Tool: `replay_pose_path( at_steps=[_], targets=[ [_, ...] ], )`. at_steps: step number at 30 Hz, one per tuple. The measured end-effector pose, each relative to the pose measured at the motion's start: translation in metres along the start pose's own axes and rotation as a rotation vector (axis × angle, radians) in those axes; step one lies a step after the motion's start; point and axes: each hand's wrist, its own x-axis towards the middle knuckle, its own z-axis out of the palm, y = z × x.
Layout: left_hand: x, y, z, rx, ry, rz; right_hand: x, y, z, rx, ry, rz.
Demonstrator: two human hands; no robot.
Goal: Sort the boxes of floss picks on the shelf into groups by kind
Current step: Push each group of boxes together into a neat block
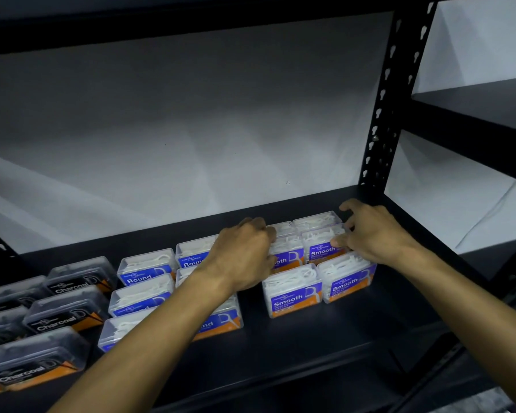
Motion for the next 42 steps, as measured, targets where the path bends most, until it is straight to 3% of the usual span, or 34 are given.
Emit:
replay_pose_path(
  at_steps=[7,12,14,20,30,42],
  targets=[
    [-0.006,0.003,-0.008,-0.014,0.026,-0.038,-0.005,0.002,-0.002,0.043,0.017,0.018],
    [-0.035,0.028,-0.012,-0.025,0.193,-0.045,-0.037,0.025,0.010,0.096,0.299,-0.178],
    [-0.051,0.043,-0.004,0.031,0.241,-0.041,-0.057,0.035,0.022,0.182,0.339,-0.241],
    [-0.070,0.075,0.038,-0.004,0.240,-0.160,-0.078,0.056,0.063,0.279,0.292,-0.225],
    [-0.055,0.079,0.056,0.009,0.202,-0.311,-0.063,0.046,0.081,0.366,0.409,-0.224],
    [-0.044,0.074,0.062,-0.029,0.277,-0.312,-0.053,0.042,0.084,0.439,0.374,-0.183]
  ],
)
